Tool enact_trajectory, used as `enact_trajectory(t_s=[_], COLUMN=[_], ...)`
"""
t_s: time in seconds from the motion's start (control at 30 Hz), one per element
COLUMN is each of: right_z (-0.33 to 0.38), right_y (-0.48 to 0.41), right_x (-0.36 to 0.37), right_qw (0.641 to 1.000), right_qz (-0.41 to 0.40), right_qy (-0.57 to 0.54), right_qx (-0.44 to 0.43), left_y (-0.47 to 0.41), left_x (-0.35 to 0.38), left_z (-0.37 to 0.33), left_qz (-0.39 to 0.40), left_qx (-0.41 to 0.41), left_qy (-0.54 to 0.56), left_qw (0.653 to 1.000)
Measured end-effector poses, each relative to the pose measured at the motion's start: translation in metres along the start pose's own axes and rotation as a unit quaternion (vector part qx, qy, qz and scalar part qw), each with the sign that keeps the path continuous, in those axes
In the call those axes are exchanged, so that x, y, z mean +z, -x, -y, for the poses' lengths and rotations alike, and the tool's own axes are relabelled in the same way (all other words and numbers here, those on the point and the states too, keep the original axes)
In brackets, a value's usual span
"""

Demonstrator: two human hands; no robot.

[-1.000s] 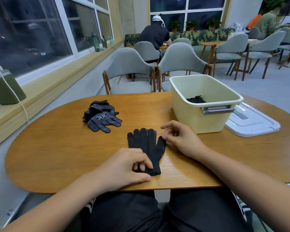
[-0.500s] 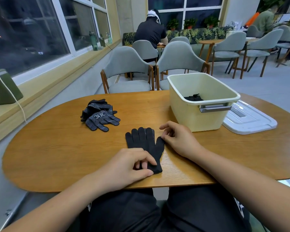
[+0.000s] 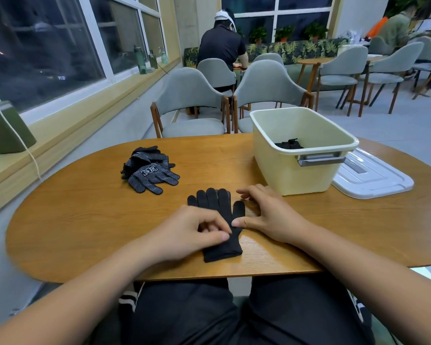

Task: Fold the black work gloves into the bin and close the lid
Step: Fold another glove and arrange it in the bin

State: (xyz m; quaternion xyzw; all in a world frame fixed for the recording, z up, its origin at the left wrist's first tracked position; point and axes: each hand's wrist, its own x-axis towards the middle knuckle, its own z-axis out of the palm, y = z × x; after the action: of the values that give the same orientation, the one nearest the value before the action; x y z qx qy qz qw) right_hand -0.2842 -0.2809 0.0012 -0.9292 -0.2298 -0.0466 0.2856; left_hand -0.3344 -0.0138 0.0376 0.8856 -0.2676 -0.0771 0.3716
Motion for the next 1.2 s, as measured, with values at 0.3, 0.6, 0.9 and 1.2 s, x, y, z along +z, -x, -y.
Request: enact_trajectory(t_s=[0.3,0.6,0.9,1.2], right_z=[-0.004,-0.004,-0.003,-0.002], right_y=[0.0,0.001,0.001,0.001], right_x=[0.002,0.003,0.002,0.002], right_qw=[1.0,0.999,0.999,0.999], right_qz=[-0.007,-0.023,-0.031,-0.032], right_qy=[-0.026,-0.029,-0.027,-0.027], right_qx=[-0.001,0.005,0.006,0.007], left_y=[-0.081,-0.132,-0.138,-0.141], left_x=[-0.031,-0.038,-0.036,-0.038], left_z=[0.028,0.04,0.035,0.03], left_qz=[-0.125,-0.054,-0.049,-0.039], left_qx=[-0.053,-0.083,-0.077,-0.096], left_qy=[-0.124,-0.247,-0.243,-0.207], left_qw=[0.983,0.964,0.966,0.973])
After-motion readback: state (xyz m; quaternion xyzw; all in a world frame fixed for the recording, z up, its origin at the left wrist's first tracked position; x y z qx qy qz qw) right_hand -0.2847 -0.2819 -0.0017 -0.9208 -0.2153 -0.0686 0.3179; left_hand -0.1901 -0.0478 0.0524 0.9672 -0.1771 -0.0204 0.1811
